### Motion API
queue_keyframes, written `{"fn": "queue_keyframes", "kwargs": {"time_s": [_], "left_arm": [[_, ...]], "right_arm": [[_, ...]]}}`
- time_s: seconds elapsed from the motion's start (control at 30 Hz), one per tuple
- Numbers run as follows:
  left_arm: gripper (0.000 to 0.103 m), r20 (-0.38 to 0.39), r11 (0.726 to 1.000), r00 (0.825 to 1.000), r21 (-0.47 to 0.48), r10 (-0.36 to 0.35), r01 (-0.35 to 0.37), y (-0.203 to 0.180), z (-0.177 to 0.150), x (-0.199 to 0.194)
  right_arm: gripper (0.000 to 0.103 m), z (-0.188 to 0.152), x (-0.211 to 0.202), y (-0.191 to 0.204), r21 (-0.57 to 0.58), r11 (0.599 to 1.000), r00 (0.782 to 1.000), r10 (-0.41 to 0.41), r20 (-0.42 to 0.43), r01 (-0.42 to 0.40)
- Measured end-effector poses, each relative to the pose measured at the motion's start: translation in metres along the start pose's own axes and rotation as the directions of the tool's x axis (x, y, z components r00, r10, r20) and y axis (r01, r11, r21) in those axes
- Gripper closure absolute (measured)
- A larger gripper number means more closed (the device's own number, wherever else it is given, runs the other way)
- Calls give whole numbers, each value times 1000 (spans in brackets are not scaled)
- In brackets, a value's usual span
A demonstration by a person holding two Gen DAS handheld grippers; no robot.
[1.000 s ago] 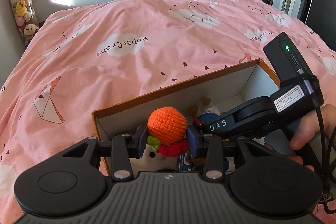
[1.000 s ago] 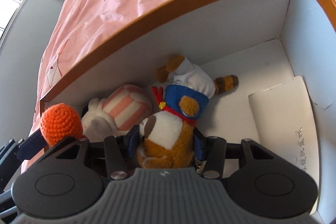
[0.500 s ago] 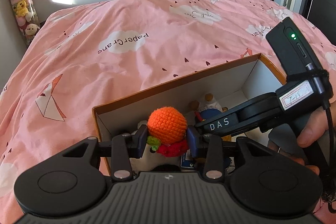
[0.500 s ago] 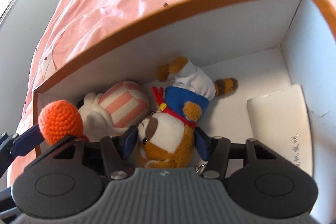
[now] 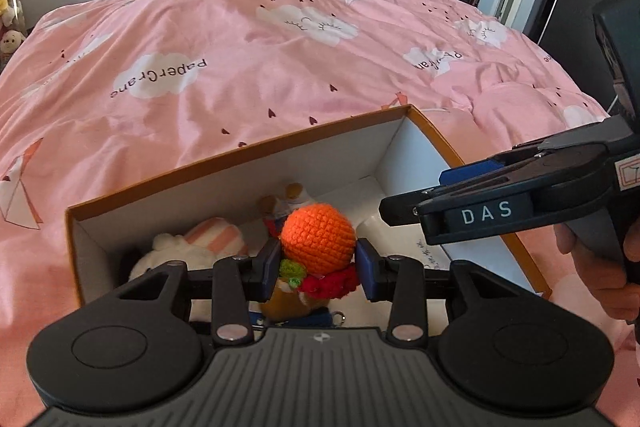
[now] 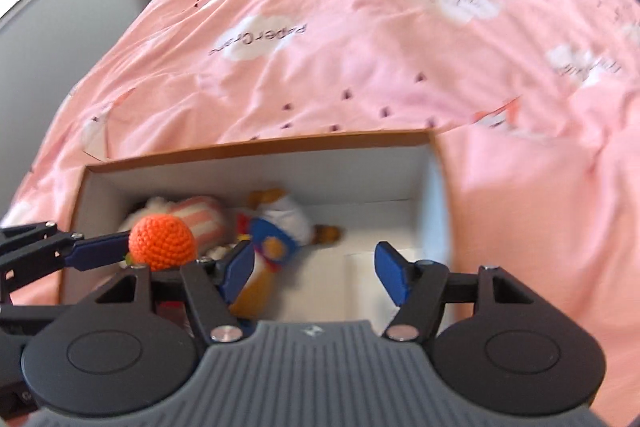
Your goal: Organize objects
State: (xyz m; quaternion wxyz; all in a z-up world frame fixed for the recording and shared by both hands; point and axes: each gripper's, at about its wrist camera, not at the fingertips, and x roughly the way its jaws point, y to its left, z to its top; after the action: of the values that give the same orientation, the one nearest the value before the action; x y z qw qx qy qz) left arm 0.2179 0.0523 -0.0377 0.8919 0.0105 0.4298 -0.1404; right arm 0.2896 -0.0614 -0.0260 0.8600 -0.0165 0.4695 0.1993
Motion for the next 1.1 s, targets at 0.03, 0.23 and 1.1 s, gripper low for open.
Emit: {"fn": "queue_keyframes", "kwargs": {"time_s": [0.03, 0.23, 1.1], "left_arm": [[58, -7, 1000, 1000, 2, -11, 11, -4, 0, 4], [58, -59, 999, 997, -5, -45, 44, -21, -4, 24], [39, 87, 979, 982, -130, 168, -156, -40, -37, -28]], "right_arm": [[35, -2, -3, -3, -16, 1000, 1000, -7, -1, 7], [38, -16, -12, -19, -39, 999, 1000, -27, 1, 27], [37, -65, -78, -23, -8, 998, 986, 57, 157, -57]]}}
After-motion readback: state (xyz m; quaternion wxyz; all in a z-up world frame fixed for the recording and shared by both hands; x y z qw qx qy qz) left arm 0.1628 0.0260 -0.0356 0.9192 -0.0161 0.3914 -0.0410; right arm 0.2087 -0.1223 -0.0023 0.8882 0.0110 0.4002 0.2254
